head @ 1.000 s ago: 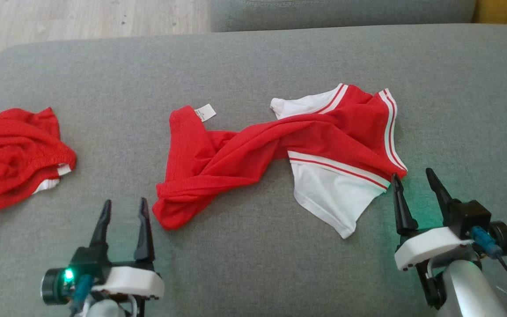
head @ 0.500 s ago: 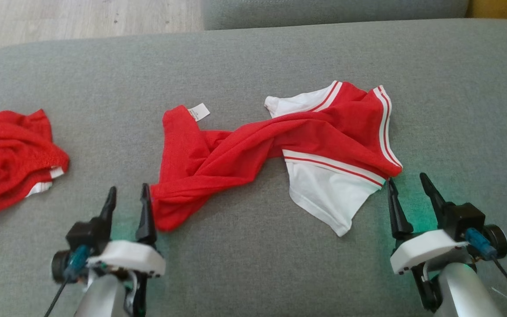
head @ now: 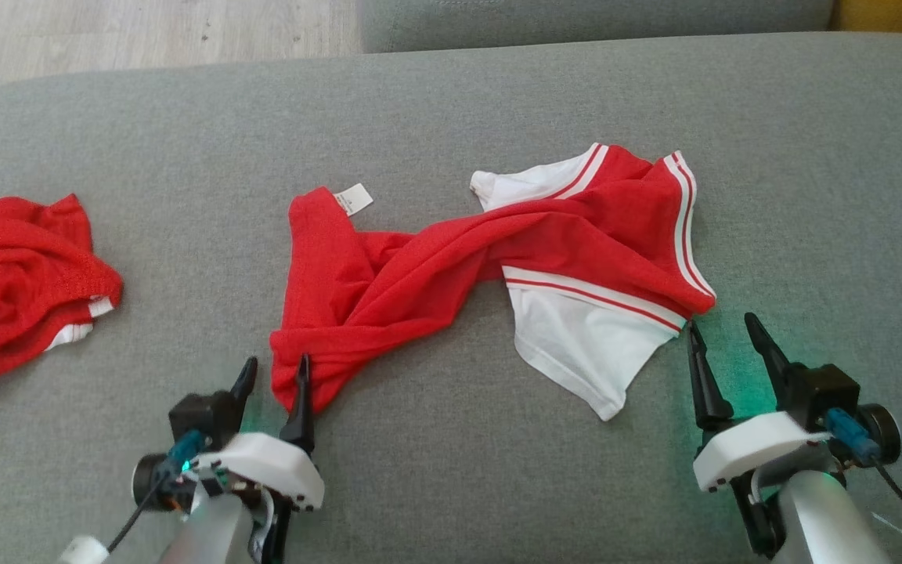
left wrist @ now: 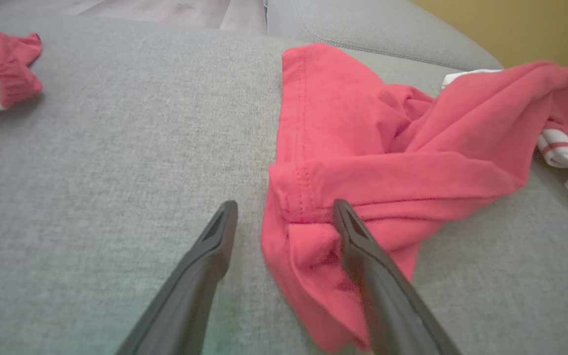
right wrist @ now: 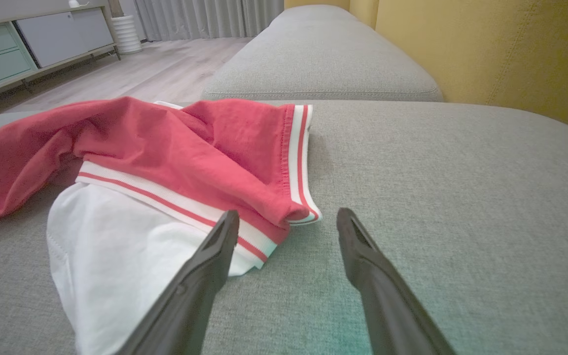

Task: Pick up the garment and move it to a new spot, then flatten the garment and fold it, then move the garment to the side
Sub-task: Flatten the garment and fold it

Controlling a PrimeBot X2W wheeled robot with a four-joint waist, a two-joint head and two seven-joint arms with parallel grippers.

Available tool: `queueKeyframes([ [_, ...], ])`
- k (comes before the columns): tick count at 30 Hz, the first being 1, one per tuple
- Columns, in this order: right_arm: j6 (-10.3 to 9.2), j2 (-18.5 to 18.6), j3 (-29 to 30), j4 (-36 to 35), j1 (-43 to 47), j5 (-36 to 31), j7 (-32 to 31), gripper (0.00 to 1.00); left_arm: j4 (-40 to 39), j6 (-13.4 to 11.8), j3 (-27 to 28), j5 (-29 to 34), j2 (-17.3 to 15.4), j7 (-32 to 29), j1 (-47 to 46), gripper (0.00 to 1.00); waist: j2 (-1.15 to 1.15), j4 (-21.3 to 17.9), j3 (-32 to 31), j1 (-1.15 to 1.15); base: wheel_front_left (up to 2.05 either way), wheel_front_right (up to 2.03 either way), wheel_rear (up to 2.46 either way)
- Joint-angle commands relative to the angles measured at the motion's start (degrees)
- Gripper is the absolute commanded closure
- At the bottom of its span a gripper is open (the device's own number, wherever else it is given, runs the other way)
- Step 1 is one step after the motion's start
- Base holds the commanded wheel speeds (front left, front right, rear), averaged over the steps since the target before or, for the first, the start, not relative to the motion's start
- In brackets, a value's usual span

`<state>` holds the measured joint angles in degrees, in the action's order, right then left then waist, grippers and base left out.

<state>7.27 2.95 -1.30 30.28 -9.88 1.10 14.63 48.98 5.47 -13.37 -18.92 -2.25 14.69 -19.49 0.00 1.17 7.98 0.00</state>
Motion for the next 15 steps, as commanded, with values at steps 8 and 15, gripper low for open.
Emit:
queueKeyframes([
  [8, 0.22, -0.07, -1.92, -0.97, -1.58, 0.15, 0.37, 0.00, 0.11, 0.35, -0.55, -0.08, -0.64, 0.30, -4.76, 0.00, 0.00, -0.15, -0.21, 0.00, 0.00, 0.00, 0.00],
  [15, 0.22, -0.07, -2.47, -0.20, -1.62, 0.45, 0.37, 0.00, 4.97, 0.00, -1.82, -1.88, -0.63, 0.30, -6.60, 0.00, 0.00, -0.72, -0.46, 0.00, 0.00, 0.00, 0.00],
])
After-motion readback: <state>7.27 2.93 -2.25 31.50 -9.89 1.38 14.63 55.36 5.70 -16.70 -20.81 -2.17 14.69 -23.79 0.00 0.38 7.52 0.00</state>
